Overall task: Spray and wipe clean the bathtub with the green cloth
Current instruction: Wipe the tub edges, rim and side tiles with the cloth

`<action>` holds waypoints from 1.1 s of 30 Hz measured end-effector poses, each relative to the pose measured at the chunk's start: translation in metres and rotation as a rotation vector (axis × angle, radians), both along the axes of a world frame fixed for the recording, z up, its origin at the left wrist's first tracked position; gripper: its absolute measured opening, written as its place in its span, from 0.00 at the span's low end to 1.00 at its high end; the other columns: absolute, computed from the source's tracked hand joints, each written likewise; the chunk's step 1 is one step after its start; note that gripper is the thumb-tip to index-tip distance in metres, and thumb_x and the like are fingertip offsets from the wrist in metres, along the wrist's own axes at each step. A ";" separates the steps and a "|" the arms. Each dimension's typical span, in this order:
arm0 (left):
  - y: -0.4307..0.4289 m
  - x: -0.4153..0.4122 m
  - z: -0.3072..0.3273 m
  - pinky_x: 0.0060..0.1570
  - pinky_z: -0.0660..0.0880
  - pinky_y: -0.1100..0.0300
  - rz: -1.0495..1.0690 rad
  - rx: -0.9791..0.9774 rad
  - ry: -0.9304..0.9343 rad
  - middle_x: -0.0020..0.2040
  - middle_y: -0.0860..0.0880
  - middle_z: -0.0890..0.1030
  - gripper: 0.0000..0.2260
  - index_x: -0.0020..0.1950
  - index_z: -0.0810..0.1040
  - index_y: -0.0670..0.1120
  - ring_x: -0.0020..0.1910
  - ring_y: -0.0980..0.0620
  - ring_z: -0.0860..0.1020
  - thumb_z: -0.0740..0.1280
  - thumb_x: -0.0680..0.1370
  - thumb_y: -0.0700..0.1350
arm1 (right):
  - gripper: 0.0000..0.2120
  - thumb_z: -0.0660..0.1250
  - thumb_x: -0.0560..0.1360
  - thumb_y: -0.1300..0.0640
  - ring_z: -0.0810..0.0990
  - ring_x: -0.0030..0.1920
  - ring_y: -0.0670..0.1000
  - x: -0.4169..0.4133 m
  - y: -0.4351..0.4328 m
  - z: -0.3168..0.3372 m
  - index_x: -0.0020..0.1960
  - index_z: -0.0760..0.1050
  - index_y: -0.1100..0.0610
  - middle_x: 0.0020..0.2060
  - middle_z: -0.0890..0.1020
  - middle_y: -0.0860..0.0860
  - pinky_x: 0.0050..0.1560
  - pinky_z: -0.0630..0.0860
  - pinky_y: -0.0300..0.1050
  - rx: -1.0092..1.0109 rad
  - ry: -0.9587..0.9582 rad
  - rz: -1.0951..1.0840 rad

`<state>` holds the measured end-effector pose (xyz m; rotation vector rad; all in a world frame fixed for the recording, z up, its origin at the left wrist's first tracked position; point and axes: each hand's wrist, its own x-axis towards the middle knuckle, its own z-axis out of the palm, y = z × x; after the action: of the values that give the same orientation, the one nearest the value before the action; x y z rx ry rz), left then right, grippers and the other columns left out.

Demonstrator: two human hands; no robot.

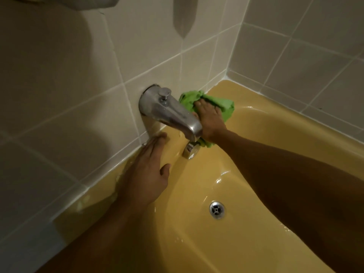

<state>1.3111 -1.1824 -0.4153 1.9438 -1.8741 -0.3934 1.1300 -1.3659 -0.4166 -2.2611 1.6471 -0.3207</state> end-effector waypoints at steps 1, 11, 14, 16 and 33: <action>0.006 0.001 0.000 0.75 0.62 0.51 -0.010 -0.006 -0.001 0.84 0.55 0.54 0.37 0.84 0.46 0.59 0.82 0.52 0.57 0.66 0.82 0.51 | 0.29 0.56 0.86 0.47 0.48 0.82 0.53 0.001 0.004 0.001 0.83 0.53 0.54 0.83 0.52 0.53 0.80 0.41 0.53 0.011 0.016 0.009; 0.053 0.007 -0.010 0.75 0.58 0.53 -0.079 -0.176 -0.108 0.82 0.49 0.63 0.33 0.83 0.61 0.48 0.81 0.52 0.57 0.67 0.79 0.41 | 0.28 0.48 0.83 0.44 0.53 0.82 0.54 0.043 0.099 -0.010 0.81 0.61 0.52 0.81 0.59 0.53 0.79 0.45 0.56 -0.014 -0.028 0.321; 0.061 0.014 -0.013 0.79 0.57 0.50 -0.081 -0.194 -0.116 0.82 0.48 0.63 0.31 0.82 0.62 0.46 0.83 0.49 0.56 0.67 0.79 0.42 | 0.29 0.48 0.81 0.43 0.55 0.81 0.52 0.050 0.107 -0.010 0.80 0.65 0.51 0.80 0.62 0.52 0.77 0.46 0.53 -0.049 -0.025 0.349; 0.068 0.021 -0.014 0.79 0.58 0.48 -0.064 -0.191 -0.140 0.82 0.46 0.64 0.29 0.81 0.64 0.46 0.82 0.47 0.58 0.65 0.80 0.45 | 0.30 0.49 0.81 0.41 0.56 0.80 0.51 0.047 0.099 -0.008 0.79 0.66 0.50 0.80 0.63 0.51 0.76 0.46 0.49 -0.025 -0.023 0.361; 0.103 0.040 -0.020 0.79 0.59 0.40 0.023 -0.119 -0.249 0.83 0.46 0.62 0.28 0.78 0.70 0.50 0.83 0.44 0.58 0.54 0.82 0.61 | 0.26 0.50 0.84 0.45 0.52 0.82 0.55 0.049 0.093 -0.012 0.81 0.62 0.50 0.82 0.58 0.52 0.80 0.44 0.60 -0.025 -0.062 0.187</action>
<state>1.3512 -1.0789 -0.4354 2.0077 -1.9727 -0.0312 1.1792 -1.2727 -0.4282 -2.3771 1.3957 -0.3628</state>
